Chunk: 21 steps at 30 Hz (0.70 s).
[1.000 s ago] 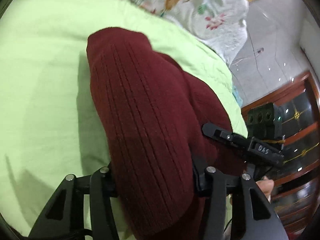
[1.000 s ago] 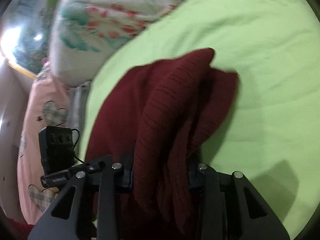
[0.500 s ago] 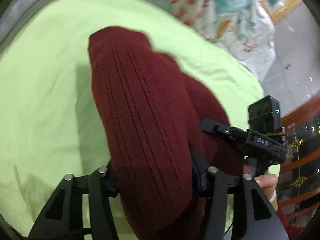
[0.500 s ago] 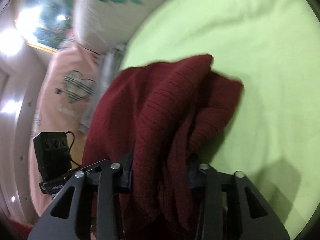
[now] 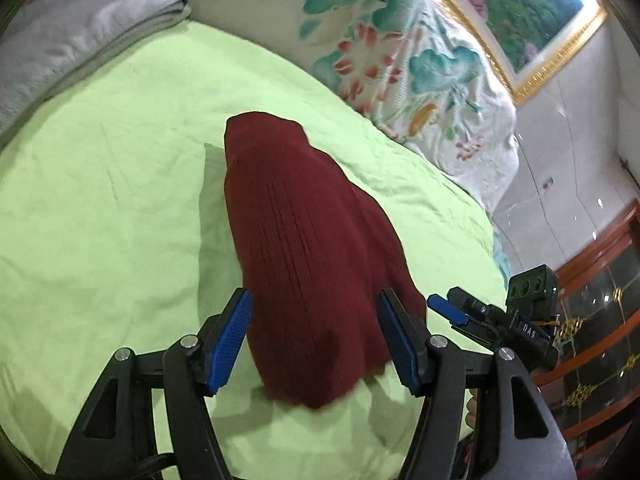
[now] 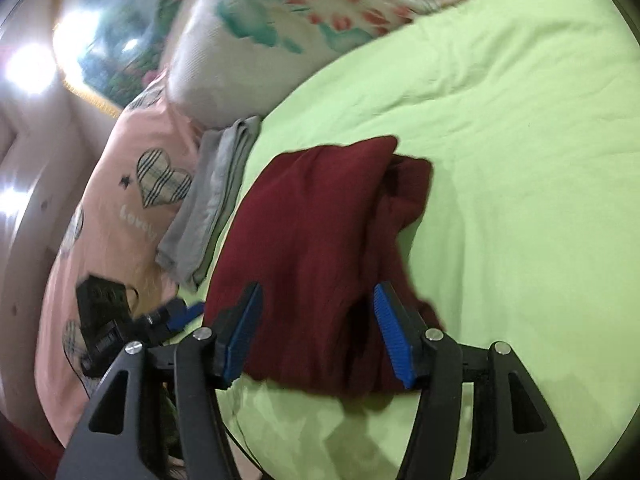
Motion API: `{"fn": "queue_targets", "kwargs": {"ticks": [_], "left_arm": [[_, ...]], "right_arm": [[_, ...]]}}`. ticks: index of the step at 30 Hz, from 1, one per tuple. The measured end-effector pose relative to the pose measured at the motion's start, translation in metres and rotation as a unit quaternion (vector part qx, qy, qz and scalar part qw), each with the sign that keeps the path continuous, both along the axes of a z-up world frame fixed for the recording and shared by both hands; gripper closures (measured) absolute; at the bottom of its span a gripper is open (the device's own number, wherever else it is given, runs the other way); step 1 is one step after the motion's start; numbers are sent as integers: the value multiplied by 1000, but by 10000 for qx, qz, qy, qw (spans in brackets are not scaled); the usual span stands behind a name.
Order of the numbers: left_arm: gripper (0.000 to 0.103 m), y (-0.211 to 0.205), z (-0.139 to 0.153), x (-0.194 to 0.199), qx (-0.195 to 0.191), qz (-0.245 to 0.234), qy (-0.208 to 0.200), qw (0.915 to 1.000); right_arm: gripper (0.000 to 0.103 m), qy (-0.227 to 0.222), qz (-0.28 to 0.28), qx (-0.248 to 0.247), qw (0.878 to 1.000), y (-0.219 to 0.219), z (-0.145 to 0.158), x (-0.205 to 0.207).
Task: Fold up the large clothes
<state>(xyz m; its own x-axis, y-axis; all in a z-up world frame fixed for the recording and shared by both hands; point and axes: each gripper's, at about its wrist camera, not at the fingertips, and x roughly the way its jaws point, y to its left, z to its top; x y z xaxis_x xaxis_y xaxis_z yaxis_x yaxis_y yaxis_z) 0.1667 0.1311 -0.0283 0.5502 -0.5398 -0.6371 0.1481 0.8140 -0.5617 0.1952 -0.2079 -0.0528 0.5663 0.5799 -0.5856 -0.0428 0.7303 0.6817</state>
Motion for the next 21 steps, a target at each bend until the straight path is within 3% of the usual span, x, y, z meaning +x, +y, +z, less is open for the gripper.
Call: {"fn": "queue_targets", "kwargs": {"ticks": [3, 5, 6, 9, 11, 17, 21], "left_arm": [[39, -7, 6, -15, 79, -194, -78, 9998], [39, -16, 6, -17, 196, -257, -87, 9994], [39, -19, 5, -16, 249, -257, -63, 9993], [39, -27, 10, -15, 193, -292, -139, 9993], [39, -29, 11, -14, 205, -297, -154, 9992], [39, -34, 5, -1, 120, -460, -51, 9989], [39, -28, 17, 7, 157, -499, -206, 9984]], "right_arm": [[49, 5, 223, -151, 9996, 16, -8, -10], [85, 233, 313, -385, 9985, 24, -21, -4], [98, 372, 365, -475, 9975, 25, -27, 0], [98, 4, 172, -267, 9995, 14, -11, 0], [98, -132, -69, -595, 9981, 0, 1, -3], [94, 836, 395, -954, 9911, 3, -47, 2], [93, 599, -27, -1078, 9924, -6, -15, 3]]}}
